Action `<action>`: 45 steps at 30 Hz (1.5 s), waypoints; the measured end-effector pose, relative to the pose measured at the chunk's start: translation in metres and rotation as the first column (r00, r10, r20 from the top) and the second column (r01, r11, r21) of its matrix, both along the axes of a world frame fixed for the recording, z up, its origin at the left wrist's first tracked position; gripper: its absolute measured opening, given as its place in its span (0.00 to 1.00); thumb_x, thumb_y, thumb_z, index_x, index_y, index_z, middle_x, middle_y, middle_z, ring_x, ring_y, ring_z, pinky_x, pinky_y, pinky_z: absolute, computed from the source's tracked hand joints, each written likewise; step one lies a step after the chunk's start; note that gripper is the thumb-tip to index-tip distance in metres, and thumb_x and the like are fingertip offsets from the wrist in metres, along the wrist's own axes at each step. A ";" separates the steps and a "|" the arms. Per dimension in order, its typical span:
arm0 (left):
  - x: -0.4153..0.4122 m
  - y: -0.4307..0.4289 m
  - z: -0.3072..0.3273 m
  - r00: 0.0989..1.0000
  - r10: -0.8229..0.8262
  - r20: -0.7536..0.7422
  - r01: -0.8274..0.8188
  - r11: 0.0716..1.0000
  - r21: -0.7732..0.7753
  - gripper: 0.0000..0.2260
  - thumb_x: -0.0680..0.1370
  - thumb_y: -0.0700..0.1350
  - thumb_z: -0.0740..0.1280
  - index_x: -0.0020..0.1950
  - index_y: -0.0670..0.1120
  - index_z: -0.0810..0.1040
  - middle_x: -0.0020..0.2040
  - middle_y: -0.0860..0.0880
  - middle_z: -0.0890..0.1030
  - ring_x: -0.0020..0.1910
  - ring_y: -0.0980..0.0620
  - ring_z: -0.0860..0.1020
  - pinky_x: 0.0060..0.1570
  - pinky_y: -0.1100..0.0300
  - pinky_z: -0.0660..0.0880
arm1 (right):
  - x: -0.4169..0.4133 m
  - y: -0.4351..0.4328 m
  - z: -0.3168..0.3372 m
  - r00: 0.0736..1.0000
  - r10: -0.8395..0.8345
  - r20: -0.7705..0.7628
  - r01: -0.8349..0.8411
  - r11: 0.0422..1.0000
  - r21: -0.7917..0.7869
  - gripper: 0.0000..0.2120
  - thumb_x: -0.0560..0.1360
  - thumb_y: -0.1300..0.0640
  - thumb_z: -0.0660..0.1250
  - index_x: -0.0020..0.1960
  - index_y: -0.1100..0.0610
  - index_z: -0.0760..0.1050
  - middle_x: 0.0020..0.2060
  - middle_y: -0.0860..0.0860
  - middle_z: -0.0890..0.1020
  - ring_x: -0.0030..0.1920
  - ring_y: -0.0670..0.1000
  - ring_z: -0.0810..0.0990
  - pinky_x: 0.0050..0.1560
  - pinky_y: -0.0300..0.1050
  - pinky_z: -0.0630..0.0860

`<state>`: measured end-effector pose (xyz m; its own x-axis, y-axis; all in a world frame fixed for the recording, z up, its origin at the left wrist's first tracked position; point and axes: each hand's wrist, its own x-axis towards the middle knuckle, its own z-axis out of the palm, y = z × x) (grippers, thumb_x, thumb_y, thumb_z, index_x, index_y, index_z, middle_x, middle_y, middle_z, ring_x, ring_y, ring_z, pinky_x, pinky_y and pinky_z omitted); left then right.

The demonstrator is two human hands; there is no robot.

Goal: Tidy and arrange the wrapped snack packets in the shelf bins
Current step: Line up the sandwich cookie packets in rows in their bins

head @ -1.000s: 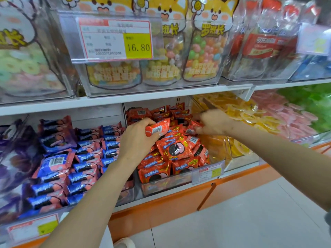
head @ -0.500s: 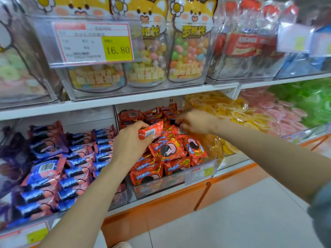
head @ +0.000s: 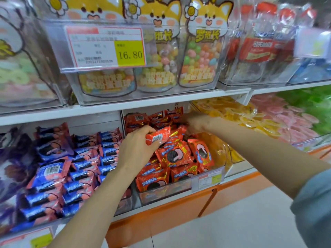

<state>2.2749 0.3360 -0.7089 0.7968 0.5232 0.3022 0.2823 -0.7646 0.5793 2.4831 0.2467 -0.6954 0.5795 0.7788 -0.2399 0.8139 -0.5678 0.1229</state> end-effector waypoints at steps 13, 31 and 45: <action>-0.003 -0.007 0.003 1.000 0.005 0.009 -0.004 0.999 -0.033 0.13 0.73 0.52 0.71 0.55 0.49 0.78 0.51 0.52 0.82 0.49 0.52 0.78 0.39 0.61 0.67 | -0.041 -0.082 0.049 0.805 -0.113 -0.583 0.252 0.954 0.162 0.08 0.72 0.57 0.67 0.38 0.60 0.72 0.32 0.50 0.69 0.34 0.47 0.68 0.37 0.39 0.69; -0.007 -0.001 -0.001 0.998 -0.061 0.011 0.062 0.997 -0.037 0.13 0.73 0.49 0.71 0.56 0.49 0.78 0.53 0.51 0.81 0.51 0.52 0.78 0.47 0.57 0.76 | 0.012 -0.022 0.024 0.997 0.040 -0.071 -0.021 0.966 0.257 0.19 0.72 0.54 0.71 0.62 0.53 0.75 0.60 0.52 0.77 0.60 0.54 0.74 0.53 0.40 0.70; -0.004 0.004 -0.001 0.996 -0.091 0.001 0.091 0.995 -0.030 0.13 0.74 0.51 0.70 0.57 0.51 0.77 0.55 0.53 0.80 0.51 0.54 0.77 0.45 0.61 0.74 | 0.017 0.005 -0.012 0.993 0.110 0.051 -0.107 0.993 -0.052 0.18 0.73 0.60 0.69 0.62 0.54 0.72 0.55 0.53 0.79 0.54 0.55 0.77 0.48 0.43 0.75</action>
<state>2.2709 0.3400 -0.7097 0.8415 0.4575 0.2873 0.2127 -0.7694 0.6023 2.4996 0.2521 -0.7070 0.5053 0.8260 -0.2497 0.8619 -0.4687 0.1936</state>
